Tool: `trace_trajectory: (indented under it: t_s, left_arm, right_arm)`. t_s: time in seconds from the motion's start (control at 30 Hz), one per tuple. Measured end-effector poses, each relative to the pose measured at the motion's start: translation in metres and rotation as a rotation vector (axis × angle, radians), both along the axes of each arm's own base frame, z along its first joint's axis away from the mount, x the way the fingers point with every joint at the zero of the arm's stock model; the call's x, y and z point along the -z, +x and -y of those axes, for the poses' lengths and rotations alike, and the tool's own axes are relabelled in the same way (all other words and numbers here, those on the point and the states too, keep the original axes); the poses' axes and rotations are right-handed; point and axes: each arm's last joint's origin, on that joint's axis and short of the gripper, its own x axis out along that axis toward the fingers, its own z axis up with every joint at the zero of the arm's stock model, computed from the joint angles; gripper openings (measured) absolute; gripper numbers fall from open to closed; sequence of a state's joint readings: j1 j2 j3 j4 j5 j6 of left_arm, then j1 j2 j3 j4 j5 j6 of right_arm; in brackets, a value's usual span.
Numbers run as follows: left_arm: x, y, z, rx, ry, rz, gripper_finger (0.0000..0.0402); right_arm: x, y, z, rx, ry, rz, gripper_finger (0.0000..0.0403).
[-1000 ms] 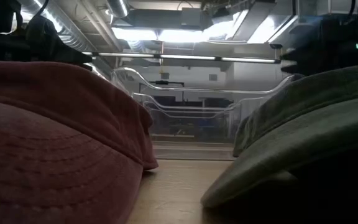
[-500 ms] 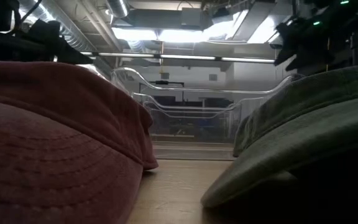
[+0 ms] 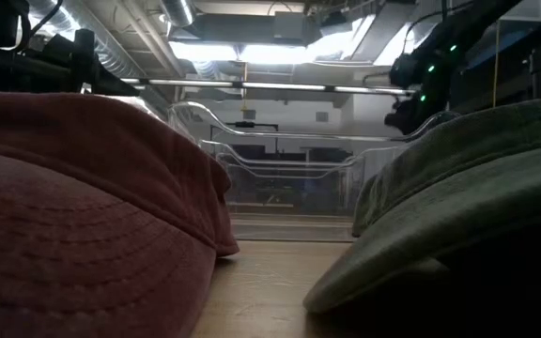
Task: Pick & Place hat
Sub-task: Put the top red cap into the top transparent bin
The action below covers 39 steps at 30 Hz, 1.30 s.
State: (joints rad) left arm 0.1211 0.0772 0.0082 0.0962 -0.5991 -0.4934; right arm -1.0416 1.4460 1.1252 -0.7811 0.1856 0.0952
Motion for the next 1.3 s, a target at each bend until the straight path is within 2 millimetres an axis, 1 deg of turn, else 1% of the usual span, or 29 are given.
trace_trajectory:
  t_s: [0.13, 0.27, 0.4, 0.6, 0.67, 0.73, 0.93, 0.97, 1.17, 1.23, 1.3]
  left_arm:
    - [0.0, 0.0, 0.0, 0.0, 0.0, -0.001, 0.0191]
    - [0.0, 0.0, 0.0, 0.0, 0.0, -0.002, 0.019]
    - [0.0, 0.0, 0.0, 0.0, 0.0, -0.002, 0.0191]
    - [0.0, 0.0, 0.0, -0.002, 0.019, -0.019, 0.019]
    - [0.0, 0.0, 0.0, -0.004, 0.027, -0.026, 0.0191]
    - [0.0, 0.0, 0.0, -0.008, 0.032, -0.03, 0.0191]
    - [0.0, 0.0, 0.0, -0.014, 0.032, -0.03, 0.0189]
    - [0.0, 0.0, 0.0, -0.014, 0.032, -0.03, 0.019]
    - [0.0, 0.0, 0.0, -0.014, 0.032, -0.031, 0.0191]
    - [0.0, 0.0, 0.0, -0.014, 0.032, -0.031, 0.019]
    - [0.0, 0.0, 0.0, -0.015, 0.032, -0.031, 0.019]
  right_arm:
    - [0.016, 0.012, 0.023, -0.082, 0.042, -0.081, 0.023]
    - [0.036, 0.019, 0.038, -0.141, 0.092, -0.135, 0.023]
    - [0.056, 0.021, 0.044, -0.168, 0.156, -0.19, 0.023]
    - [0.072, 0.022, 0.049, -0.159, 0.178, -0.256, 0.0223]
    - [0.074, 0.022, 0.05, -0.149, 0.175, -0.286, 0.0205]
    - [0.074, 0.021, 0.05, -0.14, 0.169, -0.313, 0.0173]
    - [0.075, 0.017, 0.052, -0.15, 0.173, -0.334, 0.0052]
    - [0.075, 0.016, 0.052, -0.154, 0.176, -0.337, 0.0045]
    - [0.074, 0.014, 0.049, -0.174, 0.209, -0.341, 0.0045]
    - [0.067, 0.015, 0.042, -0.197, 0.234, -0.325, 0.0045]
    - [0.055, 0.016, 0.032, -0.224, 0.239, -0.295, 0.0045]
